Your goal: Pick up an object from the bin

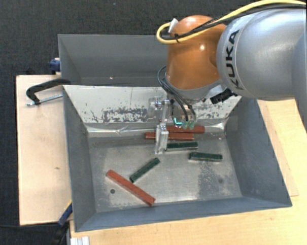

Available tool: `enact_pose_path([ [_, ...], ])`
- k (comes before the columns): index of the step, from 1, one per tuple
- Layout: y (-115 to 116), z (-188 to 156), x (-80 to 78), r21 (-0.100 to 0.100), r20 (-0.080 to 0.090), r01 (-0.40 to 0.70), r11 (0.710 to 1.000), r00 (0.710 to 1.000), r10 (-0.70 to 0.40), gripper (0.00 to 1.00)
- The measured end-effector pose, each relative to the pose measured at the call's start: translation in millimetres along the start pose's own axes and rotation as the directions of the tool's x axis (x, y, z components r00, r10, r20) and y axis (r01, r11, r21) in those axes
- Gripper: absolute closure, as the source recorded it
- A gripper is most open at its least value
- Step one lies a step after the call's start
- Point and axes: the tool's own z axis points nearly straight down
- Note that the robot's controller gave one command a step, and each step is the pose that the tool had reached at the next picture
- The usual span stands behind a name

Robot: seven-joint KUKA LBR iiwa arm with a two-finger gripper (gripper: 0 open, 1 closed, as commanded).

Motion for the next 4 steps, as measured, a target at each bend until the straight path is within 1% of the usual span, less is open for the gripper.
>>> enact_pose_path([
  [1,-0.5,-5.0,-1.8,-0.001,0.009,-0.001,1.0,1.0,0.001,0.0],
  [2,-6.8,33.6,11.2,0.0,0.013,0.086,0.996,0.996,-0.086,0.0],
  [3,31.4,94.5,47.2,0.001,0.01,0.066,0.998,0.998,-0.066,0.0],
  [4,8.5,121.5,16.7,0.0,0.014,0.155,0.988,0.988,-0.155,1.0],
])
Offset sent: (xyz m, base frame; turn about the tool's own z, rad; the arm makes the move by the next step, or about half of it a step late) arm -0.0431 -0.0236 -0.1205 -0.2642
